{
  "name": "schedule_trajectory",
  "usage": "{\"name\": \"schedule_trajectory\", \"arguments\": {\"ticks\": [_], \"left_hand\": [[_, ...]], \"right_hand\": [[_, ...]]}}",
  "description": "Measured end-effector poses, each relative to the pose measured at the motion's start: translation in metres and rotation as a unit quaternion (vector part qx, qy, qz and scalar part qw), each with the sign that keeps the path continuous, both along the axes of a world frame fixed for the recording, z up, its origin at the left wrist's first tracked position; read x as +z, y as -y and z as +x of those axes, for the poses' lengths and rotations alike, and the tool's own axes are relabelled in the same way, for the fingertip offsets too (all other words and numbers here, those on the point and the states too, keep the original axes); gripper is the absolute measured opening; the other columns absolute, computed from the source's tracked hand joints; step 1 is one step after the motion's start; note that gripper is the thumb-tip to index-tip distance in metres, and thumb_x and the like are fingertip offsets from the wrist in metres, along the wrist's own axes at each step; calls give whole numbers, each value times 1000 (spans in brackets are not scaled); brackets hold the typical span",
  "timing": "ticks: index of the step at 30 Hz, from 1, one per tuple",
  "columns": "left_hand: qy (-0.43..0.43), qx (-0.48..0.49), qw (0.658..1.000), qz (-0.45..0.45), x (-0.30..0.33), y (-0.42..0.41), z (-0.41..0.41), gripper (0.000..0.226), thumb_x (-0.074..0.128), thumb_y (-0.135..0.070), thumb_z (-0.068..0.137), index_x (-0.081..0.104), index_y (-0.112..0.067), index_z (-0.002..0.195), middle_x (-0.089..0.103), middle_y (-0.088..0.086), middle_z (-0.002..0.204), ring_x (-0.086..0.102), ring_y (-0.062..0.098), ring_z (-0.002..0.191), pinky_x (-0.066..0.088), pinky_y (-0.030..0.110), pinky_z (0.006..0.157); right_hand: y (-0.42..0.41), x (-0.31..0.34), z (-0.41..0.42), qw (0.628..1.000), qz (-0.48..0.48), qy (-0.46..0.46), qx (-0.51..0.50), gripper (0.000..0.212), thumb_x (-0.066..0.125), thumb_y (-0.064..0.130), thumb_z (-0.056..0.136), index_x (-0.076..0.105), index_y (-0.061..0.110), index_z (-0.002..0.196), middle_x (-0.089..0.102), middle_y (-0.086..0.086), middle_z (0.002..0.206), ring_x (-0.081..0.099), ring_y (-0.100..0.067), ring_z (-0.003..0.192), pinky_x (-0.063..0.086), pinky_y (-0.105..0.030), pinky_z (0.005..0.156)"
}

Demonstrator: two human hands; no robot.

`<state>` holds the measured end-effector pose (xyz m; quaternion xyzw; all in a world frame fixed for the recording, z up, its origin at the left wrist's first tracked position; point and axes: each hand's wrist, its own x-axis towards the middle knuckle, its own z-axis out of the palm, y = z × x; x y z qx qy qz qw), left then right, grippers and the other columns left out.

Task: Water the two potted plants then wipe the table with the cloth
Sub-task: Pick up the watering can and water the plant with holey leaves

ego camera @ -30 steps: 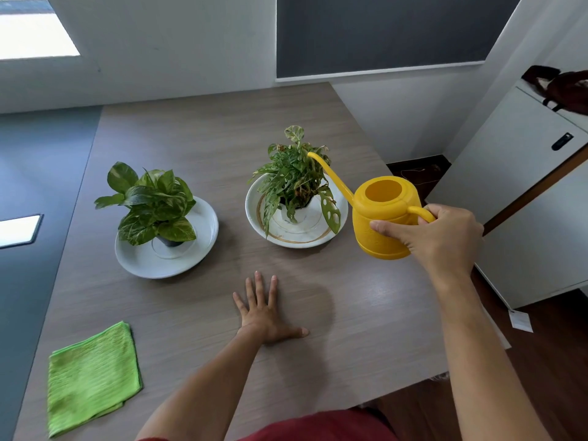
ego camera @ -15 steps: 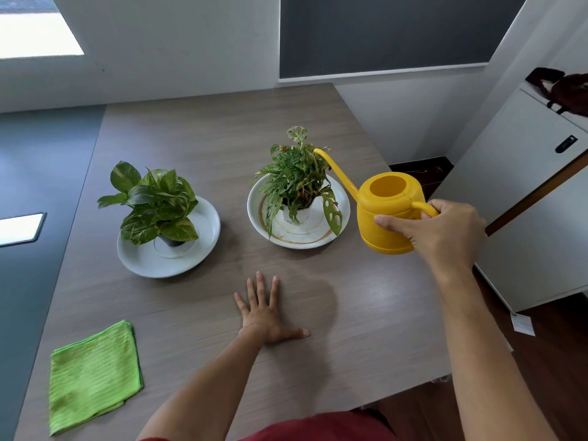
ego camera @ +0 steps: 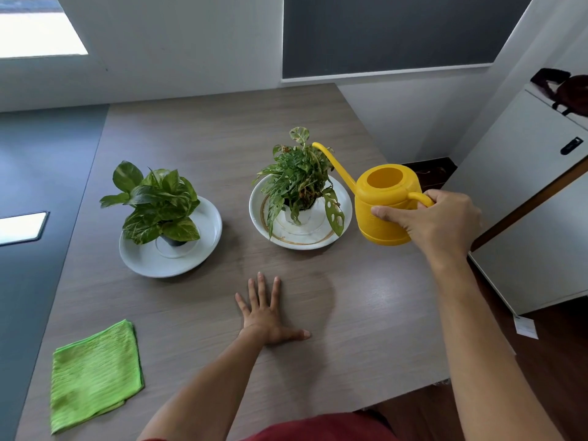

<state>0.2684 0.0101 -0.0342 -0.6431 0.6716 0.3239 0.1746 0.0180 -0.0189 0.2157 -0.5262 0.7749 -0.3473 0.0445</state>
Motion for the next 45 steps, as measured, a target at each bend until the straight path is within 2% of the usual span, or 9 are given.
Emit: {"name": "schedule_trajectory", "arguments": {"ticks": [4,11,16,20,24,33,36,39,45], "left_hand": [[0,4,1000,-3,-1,-1,0,157,51,-103,41,-41,-31,146,-57,11,145,-55,33,131,-26,70,108],[-1,3,1000,-2,0,-1,0,157,52,-102,43,-41,-31,147,-58,11,145,-54,33,132,-26,70,108],[-3,2,1000,-4,0,-1,0,157,54,-102,44,-40,-31,147,-57,10,145,-54,33,132,-25,70,108],[-3,1,1000,-5,-2,0,0,157,53,-102,43,-41,-31,147,-58,10,145,-55,33,131,-25,70,108],[-3,1,1000,-10,-4,1,0,156,53,-102,44,-41,-30,146,-58,11,144,-55,33,131,-26,70,108],[-4,-3,1000,-27,-10,-1,2,153,53,-100,47,-38,-30,148,-55,11,148,-52,34,134,-27,69,108],[-22,-3,998,-50,-14,-2,6,145,51,-99,54,-33,-32,151,-51,9,151,-49,31,137,-27,66,110],[-46,12,994,-101,-17,-7,15,135,48,-97,61,-20,-30,157,-40,8,159,-40,25,144,-20,60,118],[-22,114,976,-182,-20,-25,52,125,34,-95,71,-5,-19,161,-22,12,167,-29,25,151,-19,51,121]], "right_hand": [[3,3,2,1000,8,5,-2,60,82,67,54,51,15,59,59,-2,68,55,-21,63,26,-19,53],[3,6,6,1000,6,3,9,57,81,67,55,44,23,57,60,-1,72,56,-21,68,38,-29,63],[3,7,7,1000,-2,12,11,60,82,66,54,39,25,53,59,-2,69,53,-21,63,28,-19,54],[3,6,8,1000,-9,14,14,59,82,67,54,39,27,54,61,-2,70,55,-21,64,35,-25,60],[3,6,10,1000,-13,14,13,60,83,66,54,38,26,53,59,-2,69,53,-21,62,26,-18,54],[4,4,17,1000,-10,21,21,60,83,67,53,41,24,53,61,-2,67,55,-20,61,26,-17,51],[6,2,20,999,-6,25,29,59,81,69,52,46,22,55,61,0,67,57,-19,62,31,-18,52],[9,-2,24,999,-6,31,30,63,79,73,50,56,15,60,61,2,66,60,-18,63,44,-26,57],[10,-6,45,996,-15,56,62,62,84,66,49,61,11,65,63,-1,65,61,-20,63,51,-33,58]]}}
